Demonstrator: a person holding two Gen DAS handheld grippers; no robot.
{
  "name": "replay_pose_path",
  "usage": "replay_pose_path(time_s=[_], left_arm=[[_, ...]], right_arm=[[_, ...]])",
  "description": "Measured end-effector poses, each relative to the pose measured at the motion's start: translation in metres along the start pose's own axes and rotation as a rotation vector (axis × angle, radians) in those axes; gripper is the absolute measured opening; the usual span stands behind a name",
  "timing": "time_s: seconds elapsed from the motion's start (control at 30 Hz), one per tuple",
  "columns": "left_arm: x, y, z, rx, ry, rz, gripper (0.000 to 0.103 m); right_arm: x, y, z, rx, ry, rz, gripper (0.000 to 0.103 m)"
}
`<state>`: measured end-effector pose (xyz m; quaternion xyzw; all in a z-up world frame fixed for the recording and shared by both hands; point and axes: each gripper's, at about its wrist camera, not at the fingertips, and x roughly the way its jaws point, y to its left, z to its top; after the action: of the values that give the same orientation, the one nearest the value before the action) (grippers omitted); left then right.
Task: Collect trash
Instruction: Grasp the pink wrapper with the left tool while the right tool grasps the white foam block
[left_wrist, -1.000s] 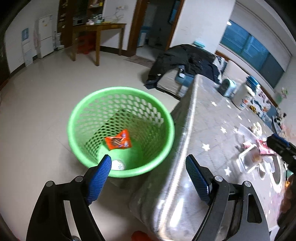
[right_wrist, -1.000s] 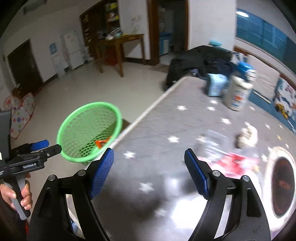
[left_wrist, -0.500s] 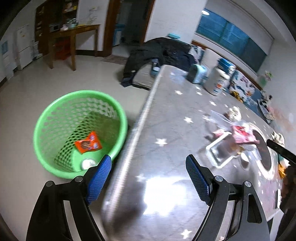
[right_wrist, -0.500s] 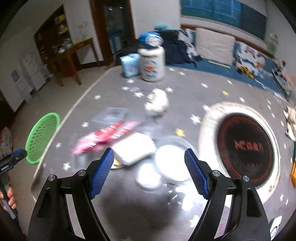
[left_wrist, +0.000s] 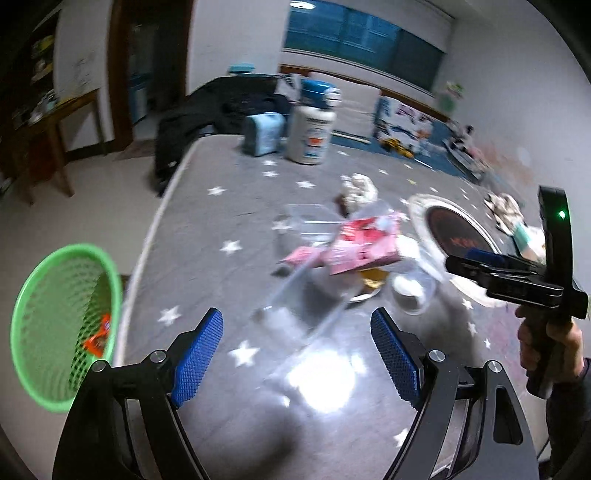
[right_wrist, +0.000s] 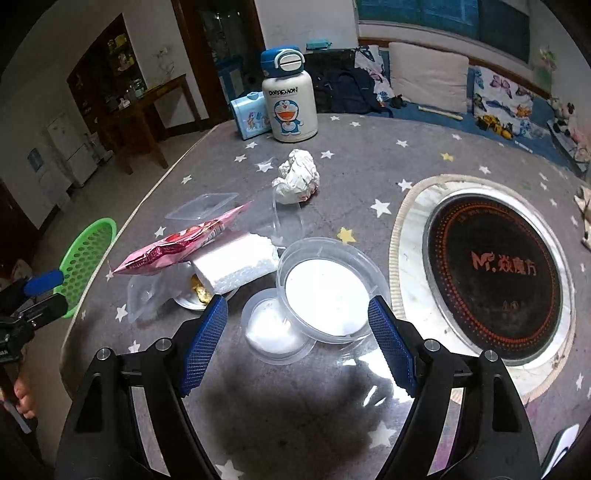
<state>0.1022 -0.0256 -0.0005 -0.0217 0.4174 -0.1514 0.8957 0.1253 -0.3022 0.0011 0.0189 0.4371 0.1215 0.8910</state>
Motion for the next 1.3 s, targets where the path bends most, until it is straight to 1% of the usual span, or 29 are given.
replay_pose_path(time_s=[0.07, 0.13, 0.17, 0.23, 0.33, 0.37, 0.43, 0.5, 0.53, 0.6, 0.63, 0.67, 0.77, 0.8, 0.87, 1.07, 1.17, 1.3], left_arm=[[0.009, -0.013, 0.005, 0.041, 0.007, -0.014, 0.079], [0.018, -0.024, 0.01, 0.071, 0.014, -0.023, 0.077], [0.023, -0.029, 0.013, 0.087, 0.017, -0.029, 0.073], [0.03, -0.037, 0.016, 0.115, 0.014, -0.04, 0.071], [0.04, -0.048, 0.022, 0.159, 0.011, -0.043, 0.065], [0.043, -0.05, 0.024, 0.173, 0.009, -0.046, 0.061], [0.051, -0.055, 0.026, 0.198, 0.016, -0.036, 0.058], [0.056, -0.059, 0.028, 0.217, 0.019, -0.033, 0.051], [0.059, -0.06, 0.028, 0.225, 0.023, -0.022, 0.049], [0.062, -0.06, 0.029, 0.226, 0.022, -0.018, 0.039], [0.063, -0.058, 0.03, 0.224, 0.021, -0.017, 0.035], [0.062, -0.057, 0.031, 0.217, 0.015, -0.021, 0.029], [0.058, -0.055, 0.032, 0.216, -0.008, -0.031, 0.018], [0.058, -0.056, 0.032, 0.22, -0.011, -0.025, 0.012], [0.056, -0.055, 0.032, 0.218, -0.015, -0.024, 0.007], [0.041, -0.049, 0.033, 0.198, -0.046, -0.028, 0.005], [0.032, -0.044, 0.034, 0.18, -0.065, -0.031, 0.005], [0.017, -0.035, 0.037, 0.156, -0.091, -0.034, 0.005]], right_arm=[[0.0, 0.0, -0.001, -0.004, 0.0, 0.002, 0.078], [0.0, -0.002, -0.002, -0.002, 0.001, 0.002, 0.078], [-0.001, -0.003, -0.002, -0.001, 0.0, 0.004, 0.078], [-0.001, -0.004, -0.002, 0.002, 0.0, 0.009, 0.078], [-0.002, -0.005, -0.004, 0.0, 0.001, 0.016, 0.078], [-0.002, -0.004, -0.004, -0.007, 0.0, 0.015, 0.078], [-0.003, -0.002, -0.004, -0.016, -0.001, 0.014, 0.078], [-0.003, -0.002, -0.005, -0.02, 0.0, 0.019, 0.078], [-0.002, -0.001, -0.005, -0.022, 0.0, 0.019, 0.078], [-0.001, 0.0, -0.005, -0.025, 0.004, 0.022, 0.078], [0.0, 0.001, -0.005, -0.027, 0.006, 0.025, 0.078], [0.001, 0.002, -0.004, -0.033, 0.007, 0.024, 0.078], [0.001, 0.006, -0.003, -0.046, 0.006, 0.031, 0.078], [0.002, 0.007, -0.003, -0.049, 0.006, 0.033, 0.078], [0.003, 0.01, -0.001, -0.054, 0.006, 0.039, 0.078], [0.003, 0.025, 0.006, -0.114, -0.01, 0.068, 0.078], [0.008, 0.034, 0.01, -0.156, -0.011, 0.087, 0.078], [0.018, 0.04, 0.017, -0.179, 0.0, 0.109, 0.077]])
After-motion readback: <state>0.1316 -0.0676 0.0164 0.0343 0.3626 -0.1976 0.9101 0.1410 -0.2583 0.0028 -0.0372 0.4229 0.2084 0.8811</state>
